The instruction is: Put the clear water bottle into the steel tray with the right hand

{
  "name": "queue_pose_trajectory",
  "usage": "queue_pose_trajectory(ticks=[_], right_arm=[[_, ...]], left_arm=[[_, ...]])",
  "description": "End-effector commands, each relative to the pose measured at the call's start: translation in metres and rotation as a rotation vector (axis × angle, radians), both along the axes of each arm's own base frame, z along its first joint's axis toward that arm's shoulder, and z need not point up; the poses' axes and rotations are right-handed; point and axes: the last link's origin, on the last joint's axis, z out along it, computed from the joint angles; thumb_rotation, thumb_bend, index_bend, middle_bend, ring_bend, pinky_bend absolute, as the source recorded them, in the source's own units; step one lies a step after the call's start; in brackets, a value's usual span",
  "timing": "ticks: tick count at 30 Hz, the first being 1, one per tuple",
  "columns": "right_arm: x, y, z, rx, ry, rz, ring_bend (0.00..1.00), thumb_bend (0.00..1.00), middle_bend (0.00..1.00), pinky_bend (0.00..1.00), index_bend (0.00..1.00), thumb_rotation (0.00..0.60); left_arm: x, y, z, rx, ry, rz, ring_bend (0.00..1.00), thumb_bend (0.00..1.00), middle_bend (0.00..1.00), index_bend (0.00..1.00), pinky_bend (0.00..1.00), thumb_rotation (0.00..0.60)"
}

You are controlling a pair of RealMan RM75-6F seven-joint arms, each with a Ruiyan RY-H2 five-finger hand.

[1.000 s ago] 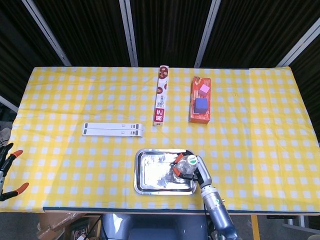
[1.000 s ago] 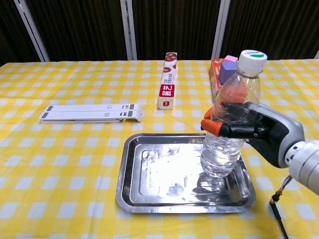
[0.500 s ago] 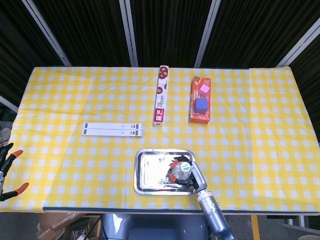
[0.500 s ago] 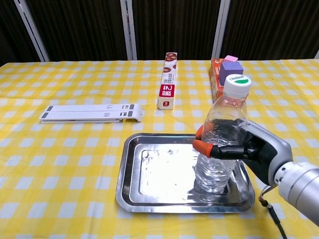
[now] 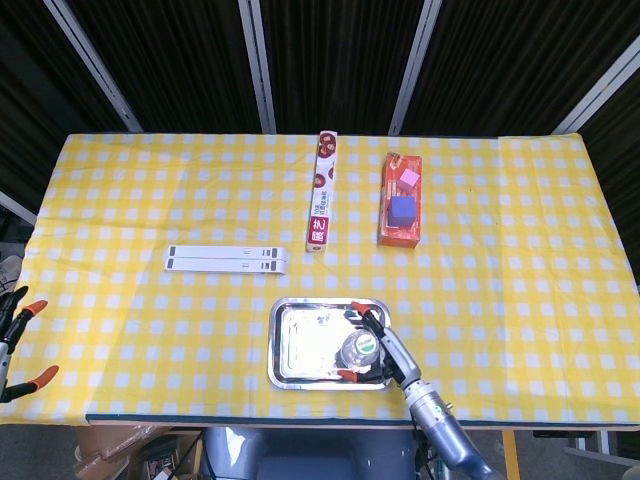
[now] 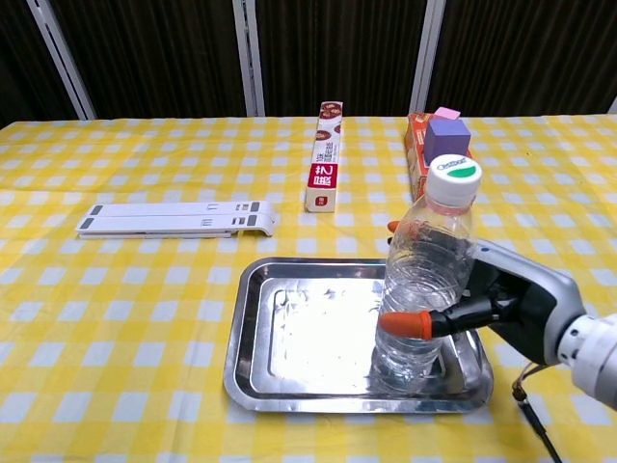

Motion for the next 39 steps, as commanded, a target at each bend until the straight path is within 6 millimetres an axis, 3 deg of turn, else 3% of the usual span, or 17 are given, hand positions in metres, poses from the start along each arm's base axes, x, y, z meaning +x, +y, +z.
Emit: queue_pose_trajectory(ticks=[1,8,14,20,25,30,39], right_arm=[[-0.01,-0.003,0.021,-0.009,0.014,0.023,0.0,0.07,0.01,0.0,0.04,0.6],[-0.061,-0.003,0.082,-0.046,0.154,0.045,0.0,0.07,0.01,0.0,0.05,0.6],[-0.111,0.024,0.135,0.042,0.326,0.114,0.0,0.07,0.01,0.0,0.11,0.6],[-0.142,0.044,0.181,0.099,0.562,0.184,0.0,0.07,0.01,0.0,0.11,0.6],[-0.149,0.04,0.191,-0.172,0.887,0.199,0.0,0.21,0.01,0.0,0.11,0.6],[-0.147,0.038,0.177,-0.497,1.187,0.179,0.0,0.21,0.01,0.0,0.11,0.6],[-0.16,0.041,0.171,-0.597,1.453,0.156,0.0,0.21,0.01,0.0,0.11,0.6]], left_arm=[[0.0,0.0,-0.001,-0.002,0.002,0.0,0.0,0.2,0.0,0.16,0.0,0.6],[0.002,-0.002,0.0,0.003,-0.002,-0.007,0.0,0.2,0.0,0.16,0.0,0.6],[0.003,-0.003,-0.002,-0.005,0.0,-0.007,0.0,0.2,0.0,0.16,0.0,0.6],[0.001,-0.002,-0.003,-0.008,0.003,0.005,0.0,0.2,0.0,0.16,0.0,0.6],[0.002,-0.001,-0.005,-0.014,0.011,0.004,0.0,0.2,0.0,0.16,0.0,0.6],[0.001,0.0,-0.006,-0.015,0.012,0.011,0.0,0.2,0.0,0.16,0.0,0.6],[-0.001,0.002,-0.005,-0.015,0.01,0.021,0.0,0.2,0.0,0.16,0.0,0.6]])
